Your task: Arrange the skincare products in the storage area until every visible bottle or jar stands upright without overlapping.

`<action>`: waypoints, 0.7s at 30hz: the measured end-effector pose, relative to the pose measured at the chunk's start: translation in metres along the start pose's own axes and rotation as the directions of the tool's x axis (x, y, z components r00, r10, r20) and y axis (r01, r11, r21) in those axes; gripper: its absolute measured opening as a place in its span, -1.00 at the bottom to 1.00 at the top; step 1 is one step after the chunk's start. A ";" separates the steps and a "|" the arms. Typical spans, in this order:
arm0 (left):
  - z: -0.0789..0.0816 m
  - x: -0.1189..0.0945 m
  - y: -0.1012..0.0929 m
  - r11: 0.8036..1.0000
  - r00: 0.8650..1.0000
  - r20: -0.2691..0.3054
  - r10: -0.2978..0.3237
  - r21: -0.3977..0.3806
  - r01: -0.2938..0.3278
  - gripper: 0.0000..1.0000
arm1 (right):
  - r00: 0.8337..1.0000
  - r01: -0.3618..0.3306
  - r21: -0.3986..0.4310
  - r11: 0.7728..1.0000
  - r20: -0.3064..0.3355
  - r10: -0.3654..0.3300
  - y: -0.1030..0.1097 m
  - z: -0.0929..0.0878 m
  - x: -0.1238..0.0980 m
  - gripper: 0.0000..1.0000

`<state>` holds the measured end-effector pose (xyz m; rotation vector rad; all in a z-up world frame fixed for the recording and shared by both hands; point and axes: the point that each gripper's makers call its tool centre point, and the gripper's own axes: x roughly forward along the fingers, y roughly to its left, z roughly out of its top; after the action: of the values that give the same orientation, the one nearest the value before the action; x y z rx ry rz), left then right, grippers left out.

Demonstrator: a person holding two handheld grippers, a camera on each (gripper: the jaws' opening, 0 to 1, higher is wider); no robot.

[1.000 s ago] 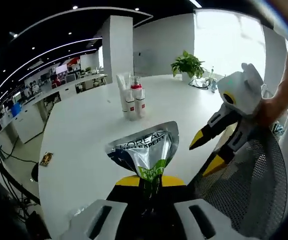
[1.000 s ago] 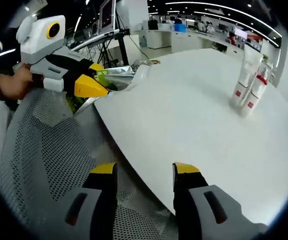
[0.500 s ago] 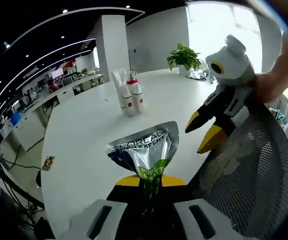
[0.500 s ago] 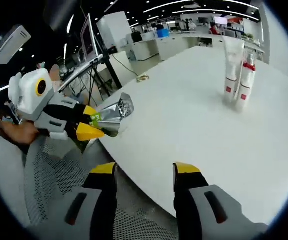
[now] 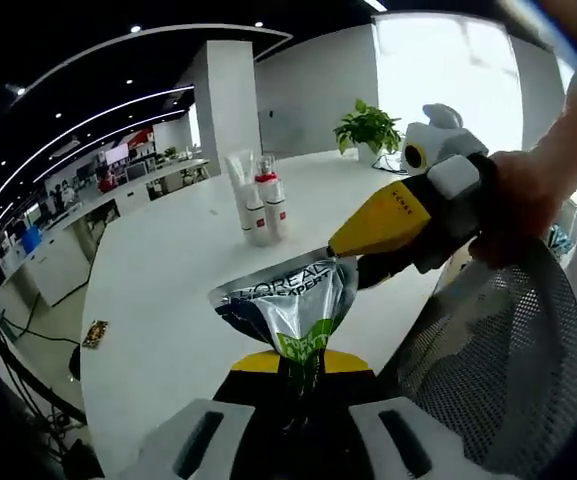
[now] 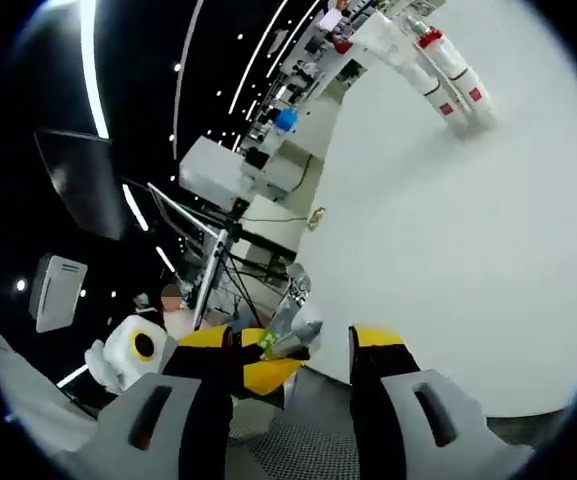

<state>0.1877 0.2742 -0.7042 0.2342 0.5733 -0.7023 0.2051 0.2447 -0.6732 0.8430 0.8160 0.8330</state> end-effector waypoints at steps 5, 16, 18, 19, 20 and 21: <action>0.008 -0.001 -0.007 0.999 0.999 0.041 -0.024 0.037 0.023 -0.77 | 0.999 -0.039 0.049 0.998 -0.026 0.041 0.003 -0.005 0.003 -0.59; 0.011 0.001 -0.021 0.991 0.996 0.058 -0.066 0.118 0.058 -0.71 | 0.998 -0.045 0.020 0.999 -0.036 0.045 0.002 -0.004 -0.006 -0.81; 0.011 0.002 -0.020 0.991 0.996 0.060 -0.060 0.119 0.053 -0.67 | 0.998 -0.047 0.003 0.999 -0.037 0.047 0.004 -0.004 -0.006 -0.83; 0.012 0.002 -0.019 0.991 0.997 0.063 -0.055 0.127 0.047 -0.65 | 0.998 -0.051 0.002 0.999 -0.037 0.051 0.004 -0.003 -0.006 -0.85; 0.012 0.003 -0.019 0.990 0.997 0.065 -0.052 0.135 0.043 -0.61 | 0.998 -0.052 -0.005 0.999 -0.034 0.052 0.004 -0.002 -0.007 -0.86; 0.012 0.004 -0.018 0.989 0.997 0.065 -0.046 0.144 0.036 -0.54 | 0.998 -0.050 -0.008 0.999 -0.032 0.050 0.004 -0.002 -0.008 -0.87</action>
<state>0.1826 0.2542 -0.6970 0.3312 0.4646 -0.7891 0.1992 0.2402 -0.6688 0.8469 0.8212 0.8957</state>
